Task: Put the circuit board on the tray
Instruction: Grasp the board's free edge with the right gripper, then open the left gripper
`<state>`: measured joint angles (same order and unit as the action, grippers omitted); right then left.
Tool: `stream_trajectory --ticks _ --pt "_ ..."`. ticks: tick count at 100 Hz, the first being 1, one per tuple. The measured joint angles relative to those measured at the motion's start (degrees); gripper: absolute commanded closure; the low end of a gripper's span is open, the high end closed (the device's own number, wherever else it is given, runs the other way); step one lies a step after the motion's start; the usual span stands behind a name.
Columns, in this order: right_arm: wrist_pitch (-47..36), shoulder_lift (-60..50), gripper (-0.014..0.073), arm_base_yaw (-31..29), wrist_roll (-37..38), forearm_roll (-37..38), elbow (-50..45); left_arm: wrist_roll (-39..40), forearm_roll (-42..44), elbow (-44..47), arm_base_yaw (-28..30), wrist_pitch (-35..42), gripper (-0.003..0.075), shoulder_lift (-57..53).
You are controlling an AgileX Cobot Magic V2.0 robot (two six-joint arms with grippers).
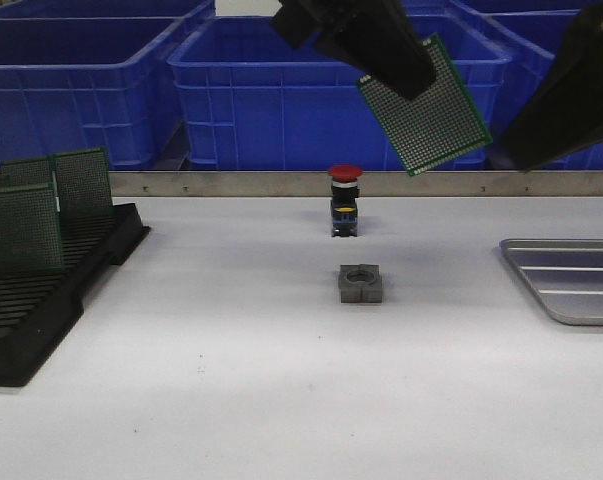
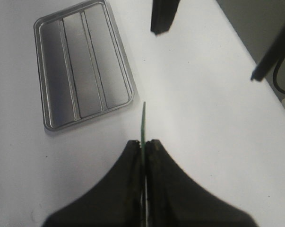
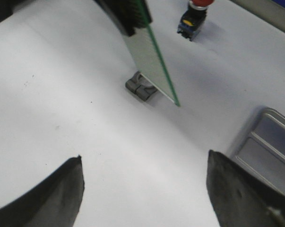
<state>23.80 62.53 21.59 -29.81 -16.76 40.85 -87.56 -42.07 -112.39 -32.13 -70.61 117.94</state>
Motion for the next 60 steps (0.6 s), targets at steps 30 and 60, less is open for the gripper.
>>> stream_trajectory --ticks 30,60 --pt "-6.9 9.5 0.0036 1.7 -3.3 -0.1 3.4 0.0 0.0 0.0 0.0 0.0 0.0740 0.0" --pt "-11.4 13.9 0.0074 1.9 -5.7 -0.2 5.6 0.0 0.0 0.0 0.0 0.0 0.0741 0.0"
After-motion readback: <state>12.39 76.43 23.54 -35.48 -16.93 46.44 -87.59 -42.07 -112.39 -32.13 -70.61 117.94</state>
